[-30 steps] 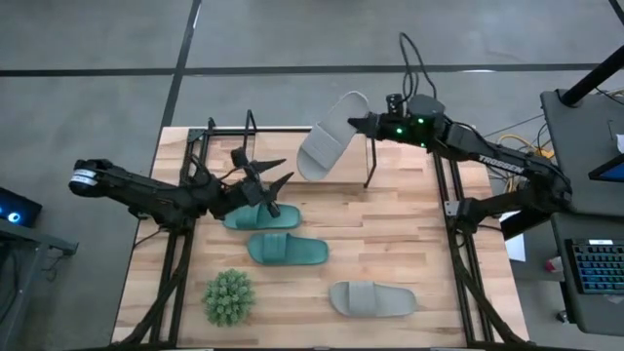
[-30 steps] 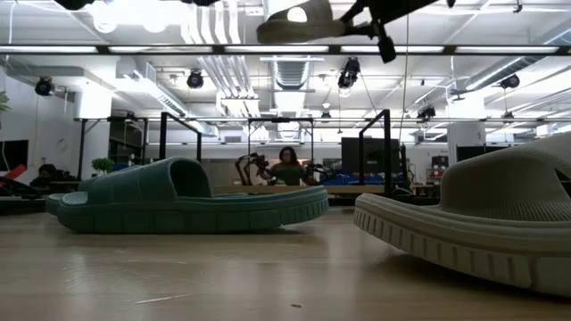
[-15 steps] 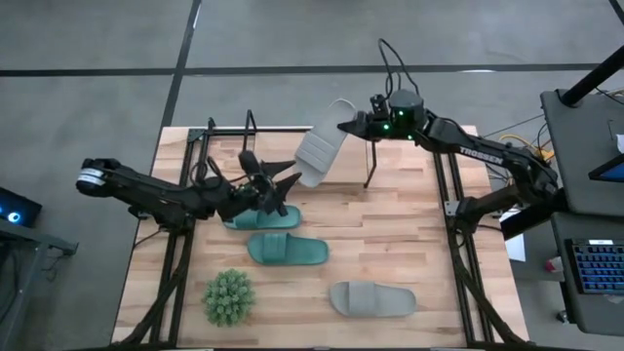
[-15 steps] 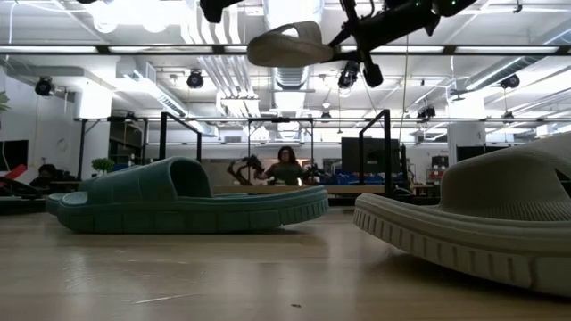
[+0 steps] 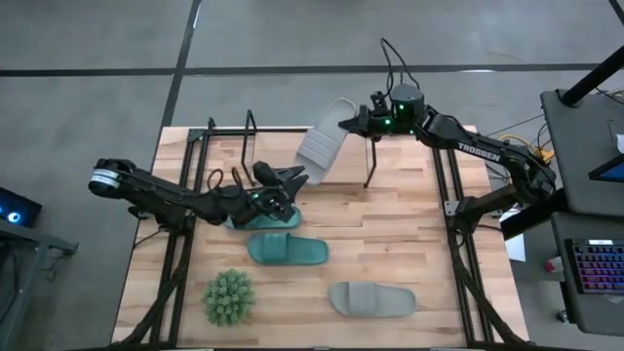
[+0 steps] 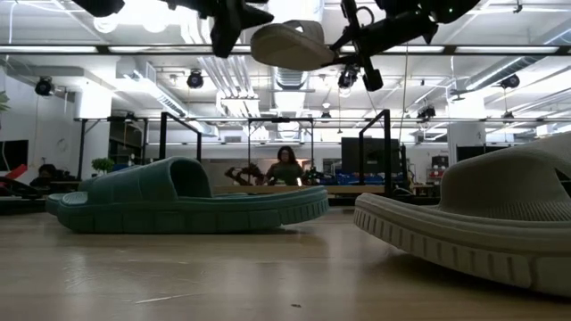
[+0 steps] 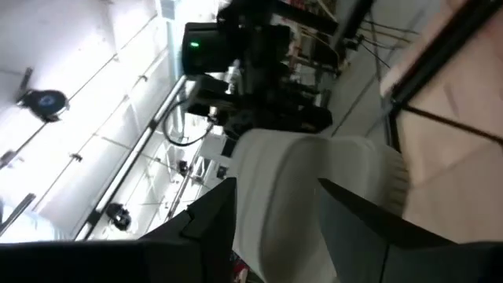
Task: Pick and place slides into the shelf
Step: Put the top gray slipper on the shelf
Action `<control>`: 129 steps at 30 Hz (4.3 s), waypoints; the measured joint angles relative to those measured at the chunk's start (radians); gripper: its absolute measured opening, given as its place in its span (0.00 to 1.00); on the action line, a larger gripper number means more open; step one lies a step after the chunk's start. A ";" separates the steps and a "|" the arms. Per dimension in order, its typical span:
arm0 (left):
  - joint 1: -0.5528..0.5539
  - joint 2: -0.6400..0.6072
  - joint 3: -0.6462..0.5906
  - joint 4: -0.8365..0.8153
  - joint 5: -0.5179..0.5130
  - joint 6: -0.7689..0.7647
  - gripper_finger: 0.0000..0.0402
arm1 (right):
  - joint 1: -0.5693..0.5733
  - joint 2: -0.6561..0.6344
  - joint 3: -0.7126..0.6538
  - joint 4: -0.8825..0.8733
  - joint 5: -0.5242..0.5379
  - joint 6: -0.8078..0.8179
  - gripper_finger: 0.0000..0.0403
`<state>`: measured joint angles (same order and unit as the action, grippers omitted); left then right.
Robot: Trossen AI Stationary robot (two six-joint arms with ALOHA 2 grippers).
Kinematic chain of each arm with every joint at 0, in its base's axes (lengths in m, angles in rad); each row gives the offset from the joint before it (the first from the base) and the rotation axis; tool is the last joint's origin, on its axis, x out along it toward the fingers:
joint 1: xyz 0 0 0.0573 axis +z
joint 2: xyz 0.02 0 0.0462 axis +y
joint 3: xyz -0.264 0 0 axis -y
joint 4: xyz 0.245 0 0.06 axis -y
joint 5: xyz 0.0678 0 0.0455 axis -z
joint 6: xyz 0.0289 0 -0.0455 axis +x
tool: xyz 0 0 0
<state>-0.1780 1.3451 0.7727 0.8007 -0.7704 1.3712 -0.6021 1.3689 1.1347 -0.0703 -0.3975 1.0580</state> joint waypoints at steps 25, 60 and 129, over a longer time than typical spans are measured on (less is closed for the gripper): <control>0.000 0.027 0.000 0.050 -0.110 0.086 0.39 | 0.043 0.000 0.000 0.024 -0.002 0.044 0.12; 0.000 0.015 0.000 0.063 -0.122 0.073 0.08 | 0.141 0.000 0.001 0.052 0.003 0.070 0.12; 0.016 0.268 -0.127 0.074 -0.697 -0.438 0.00 | 0.142 -0.076 0.226 -0.005 0.102 -0.225 0.53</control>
<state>-0.1616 1.6134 0.6453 0.8745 -1.4677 0.9331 -0.4603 1.2926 1.3609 -0.0750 -0.2951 0.8333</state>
